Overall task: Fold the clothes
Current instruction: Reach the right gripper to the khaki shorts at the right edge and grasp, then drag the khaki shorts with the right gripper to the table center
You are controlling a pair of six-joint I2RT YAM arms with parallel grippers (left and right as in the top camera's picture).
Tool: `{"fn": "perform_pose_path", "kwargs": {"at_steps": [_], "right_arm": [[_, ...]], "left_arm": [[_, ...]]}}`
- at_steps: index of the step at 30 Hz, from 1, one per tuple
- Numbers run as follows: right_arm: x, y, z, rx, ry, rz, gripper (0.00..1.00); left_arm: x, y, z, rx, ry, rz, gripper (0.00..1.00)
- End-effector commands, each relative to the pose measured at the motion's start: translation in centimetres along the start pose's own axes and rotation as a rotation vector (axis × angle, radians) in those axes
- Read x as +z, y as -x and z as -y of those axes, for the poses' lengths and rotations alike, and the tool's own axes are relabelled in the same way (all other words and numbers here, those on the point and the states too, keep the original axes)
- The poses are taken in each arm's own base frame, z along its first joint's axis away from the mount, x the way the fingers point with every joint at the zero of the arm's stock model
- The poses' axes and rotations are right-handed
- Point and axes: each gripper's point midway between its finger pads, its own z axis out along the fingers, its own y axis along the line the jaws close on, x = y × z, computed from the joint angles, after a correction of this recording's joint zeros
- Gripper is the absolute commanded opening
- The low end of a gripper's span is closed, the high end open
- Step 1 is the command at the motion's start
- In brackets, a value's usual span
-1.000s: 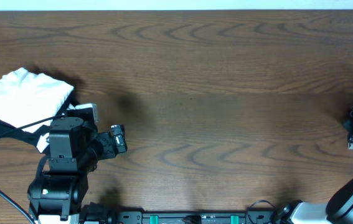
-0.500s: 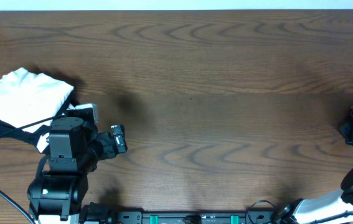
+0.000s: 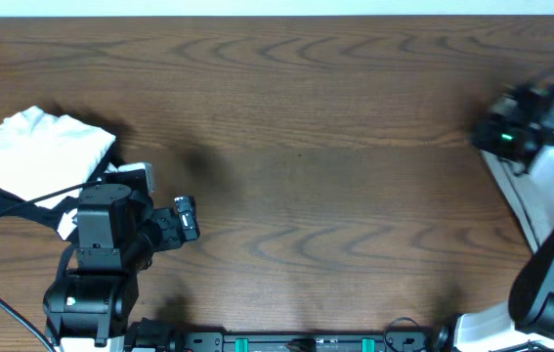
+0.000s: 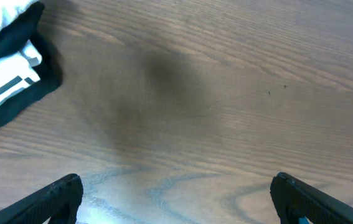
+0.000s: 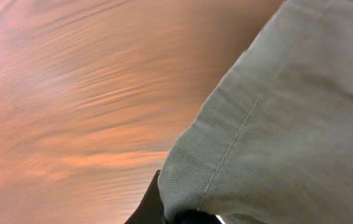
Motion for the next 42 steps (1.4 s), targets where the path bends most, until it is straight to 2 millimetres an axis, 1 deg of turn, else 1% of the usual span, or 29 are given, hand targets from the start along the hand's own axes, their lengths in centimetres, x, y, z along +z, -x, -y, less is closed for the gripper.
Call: {"fn": "perform_pose_path", "kwargs": {"at_steps": [1, 4, 6, 8, 10, 12, 14, 15, 16, 17, 18, 19, 21, 22, 24, 25, 27, 29, 31, 32, 33, 34, 35, 37, 39, 42], "right_arm": [[0.8, -1.6, -8.6, -0.190, 0.169, -0.049, 0.02], [1.7, -4.2, -14.4, -0.314, 0.237, -0.096, 0.03], [2.0, -6.1, -17.6, -0.393, 0.261, -0.121, 0.04], [2.1, -8.4, -20.6, -0.469, 0.284, -0.149, 0.05], [1.9, -11.4, -23.8, -0.554, 0.332, -0.193, 0.06], [1.4, -14.0, -26.3, -0.641, 0.377, -0.223, 0.06], [0.9, -16.4, -28.3, -0.731, 0.419, -0.249, 0.09], [0.5, -17.6, -29.2, -0.777, 0.439, -0.262, 0.12], [0.3, -18.6, -29.7, -0.812, 0.454, -0.273, 0.18], [0.0, -19.6, -30.3, -0.851, 0.470, -0.284, 0.27], [-0.2, -20.3, -30.7, -0.885, 0.475, -0.288, 0.46], [-0.1, -20.5, -30.8, -0.907, 0.456, -0.281, 0.52], [0.2, -20.2, -30.4, -0.928, 0.395, -0.256, 0.61], [0.2, -19.9, -30.3, -0.924, 0.377, -0.247, 0.64], [-0.3, -19.1, -30.1, -0.900, 0.366, -0.233, 0.67], [-0.9, -18.5, -30.1, -0.889, 0.365, -0.219, 0.68], [-2.2, -16.2, -29.6, -0.835, 0.333, -0.163, 0.73], [-3.7, -13.0, -28.1, -0.752, 0.252, -0.081, 0.75], [-5.5, -9.5, -24.9, -0.645, 0.126, -0.004, 0.76], [-6.4, -8.2, -22.9, -0.587, 0.058, 0.019, 0.76], [-7.1, -7.4, -21.1, -0.534, 0.001, 0.027, 0.76], [-7.7, -6.8, -19.2, -0.480, -0.050, 0.025, 0.76], [-8.3, -6.5, -16.9, -0.412, -0.113, 0.012, 0.76], [-9.1, -6.5, -12.3, -0.261, -0.224, -0.039, 0.76], [-9.6, -7.2, -8.3, -0.113, -0.308, -0.102, 0.77], [-10.4, -8.9, -3.4, 0.069, -0.409, -0.187, 0.79]], "left_arm": [[-0.5, 0.7, 0.1, -0.015, -0.001, 0.023, 0.98], [-0.5, 0.7, 0.1, -0.015, -0.001, 0.023, 0.98], [-0.5, 0.7, 0.1, -0.015, -0.001, 0.023, 0.98], [-0.5, 0.7, 0.1, -0.015, -0.001, 0.023, 0.98], [-0.5, 0.7, 0.1, -0.016, -0.001, 0.023, 0.98], [-0.5, 0.7, 0.1, -0.015, -0.001, 0.023, 0.98], [-0.5, 0.7, 0.1, -0.015, -0.001, 0.023, 0.98], [-0.5, 0.7, 0.1, -0.015, -0.001, 0.023, 0.98], [-0.5, 0.7, 0.1, -0.015, -0.001, 0.023, 0.98], [-0.5, 0.7, 0.1, -0.015, -0.001, 0.023, 0.98], [-0.5, 0.7, 0.1, -0.015, -0.001, 0.023, 0.98], [-0.5, 0.7, 0.1, -0.015, -0.001, 0.023, 0.98], [-0.5, 0.7, 0.1, -0.015, -0.001, 0.023, 0.98], [-0.5, 0.7, 0.1, -0.015, -0.001, 0.023, 0.98], [-0.5, 0.8, 0.1, -0.015, -0.001, 0.024, 0.98], [-0.5, 0.8, 0.1, -0.015, -0.002, 0.026, 0.98], [-0.5, 1.0, 0.2, -0.014, -0.004, 0.035, 0.98], [-0.5, 1.6, 0.3, -0.012, -0.011, 0.058, 0.98], [-0.5, 2.4, 0.6, -0.008, -0.020, 0.085, 0.98], [-0.4, 2.6, 0.8, -0.005, -0.030, 0.090, 0.98], [-0.1, 2.8, 1.2, -0.001, -0.048, 0.090, 0.98], [0.2, 2.9, 1.8, 0.003, -0.078, 0.083, 0.98], [0.6, 3.0, 2.4, 0.009, -0.108, 0.071, 0.98], [1.9, 2.9, 3.8, 0.023, -0.167, 0.027, 0.98], [3.7, 2.3, 5.0, 0.039, -0.203, -0.035, 0.98], [6.9, 0.7, 7.1, 0.071, -0.263, -0.153, 0.98]]}}
